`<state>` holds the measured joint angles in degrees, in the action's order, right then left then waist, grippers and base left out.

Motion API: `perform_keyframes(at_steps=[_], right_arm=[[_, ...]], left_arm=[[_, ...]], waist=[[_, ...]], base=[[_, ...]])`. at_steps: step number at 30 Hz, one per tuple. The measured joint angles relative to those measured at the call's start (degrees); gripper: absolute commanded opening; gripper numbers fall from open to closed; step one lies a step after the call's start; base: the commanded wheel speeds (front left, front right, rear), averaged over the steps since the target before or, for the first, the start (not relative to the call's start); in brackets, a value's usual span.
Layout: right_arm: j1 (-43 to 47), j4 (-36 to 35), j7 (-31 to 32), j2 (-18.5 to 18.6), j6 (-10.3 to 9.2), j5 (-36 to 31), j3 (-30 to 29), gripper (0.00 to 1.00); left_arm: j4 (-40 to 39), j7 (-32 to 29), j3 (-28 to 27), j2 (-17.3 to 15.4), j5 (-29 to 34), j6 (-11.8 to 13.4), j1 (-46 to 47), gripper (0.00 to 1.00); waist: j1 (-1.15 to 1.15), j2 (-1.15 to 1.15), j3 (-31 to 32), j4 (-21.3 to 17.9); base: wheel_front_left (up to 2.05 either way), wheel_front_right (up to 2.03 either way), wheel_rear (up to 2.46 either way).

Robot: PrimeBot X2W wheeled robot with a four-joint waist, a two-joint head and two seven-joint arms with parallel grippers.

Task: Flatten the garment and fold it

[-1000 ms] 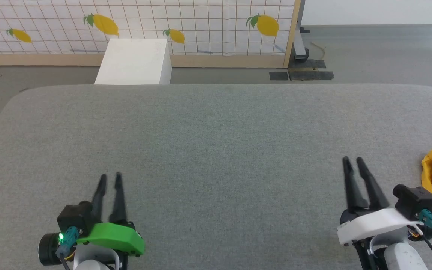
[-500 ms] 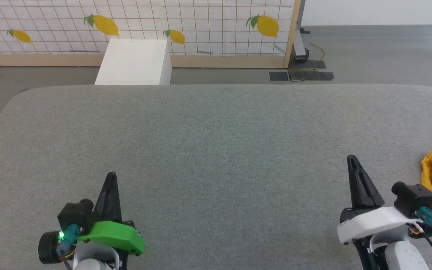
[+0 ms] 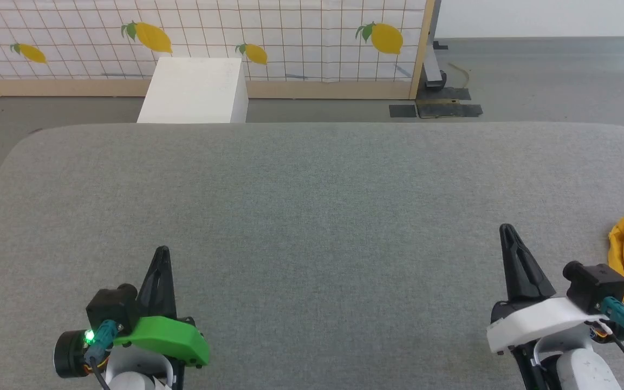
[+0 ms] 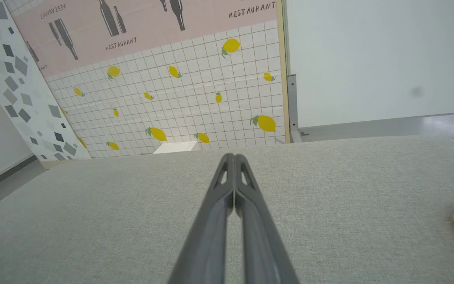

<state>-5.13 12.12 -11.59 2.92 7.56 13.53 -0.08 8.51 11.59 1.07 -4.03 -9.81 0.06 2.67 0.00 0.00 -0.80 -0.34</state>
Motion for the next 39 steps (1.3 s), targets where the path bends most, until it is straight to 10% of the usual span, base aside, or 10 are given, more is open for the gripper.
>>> perform_keyframes(at_steps=[39], right_arm=[[1.7, -4.6, 4.5, 0.0, 0.0, -5.2, 0.0, 0.0]], left_arm=[[-3.3, -4.5, -0.3, 0.3, 3.8, 0.0, -0.6, 0.0]], waist=[[0.0, 0.0, 0.3, 0.1]], base=[[0.0, 0.0, 0.0]])
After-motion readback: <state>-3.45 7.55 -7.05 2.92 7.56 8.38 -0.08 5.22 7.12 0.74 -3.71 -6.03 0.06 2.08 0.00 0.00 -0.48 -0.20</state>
